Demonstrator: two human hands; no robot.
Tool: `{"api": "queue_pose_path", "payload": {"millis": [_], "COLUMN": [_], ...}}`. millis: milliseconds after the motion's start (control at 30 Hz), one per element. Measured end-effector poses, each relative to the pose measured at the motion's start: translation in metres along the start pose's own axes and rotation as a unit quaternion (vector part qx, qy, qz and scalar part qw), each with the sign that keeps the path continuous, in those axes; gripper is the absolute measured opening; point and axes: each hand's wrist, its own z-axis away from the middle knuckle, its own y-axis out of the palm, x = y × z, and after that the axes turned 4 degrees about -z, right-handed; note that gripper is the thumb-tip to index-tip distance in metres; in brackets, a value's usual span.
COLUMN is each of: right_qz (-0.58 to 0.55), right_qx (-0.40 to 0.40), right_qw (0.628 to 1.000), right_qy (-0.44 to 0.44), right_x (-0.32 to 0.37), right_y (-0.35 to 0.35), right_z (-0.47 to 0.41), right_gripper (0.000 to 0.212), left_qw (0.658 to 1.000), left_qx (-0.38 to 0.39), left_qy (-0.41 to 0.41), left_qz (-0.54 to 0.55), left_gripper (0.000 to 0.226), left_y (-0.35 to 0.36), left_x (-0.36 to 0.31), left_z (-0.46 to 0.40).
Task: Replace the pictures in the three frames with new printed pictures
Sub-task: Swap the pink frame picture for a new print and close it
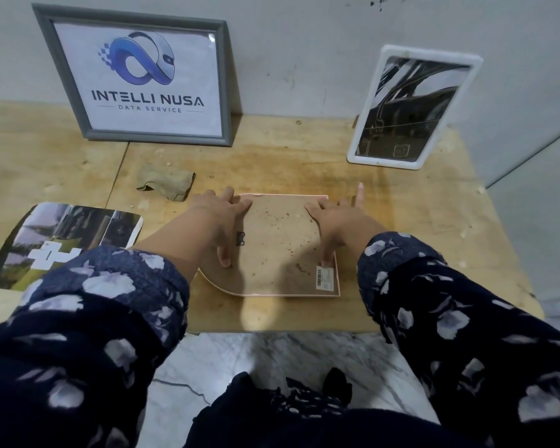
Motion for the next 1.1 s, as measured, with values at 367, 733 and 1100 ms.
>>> {"api": "queue_pose_path", "payload": {"millis": [367,733,1100], "right_qz": [-0.101,-0.108,-0.194], "right_qx": [0.01,-0.392,-0.355], "right_qw": [0.995,0.913,0.892], "right_qy": [0.016,-0.043,-0.2], "right_x": [0.019,0.073,0.105], "right_y": [0.015,0.095,0.103], "right_z": [0.01,0.032,0.066], "right_gripper": [0.106,0.047,0.009], "left_qw": [0.983,0.902,0.801], "left_qx": [-0.059,-0.104,-0.246], "left_qy": [-0.012,0.037,-0.01], "left_qz": [0.174,0.418,0.545], "left_gripper": [0.115,0.097,0.051], "left_y": [0.031,0.066,0.084], "left_x": [-0.003,-0.008,-0.002], "left_z": [0.018,0.021,0.036]}}
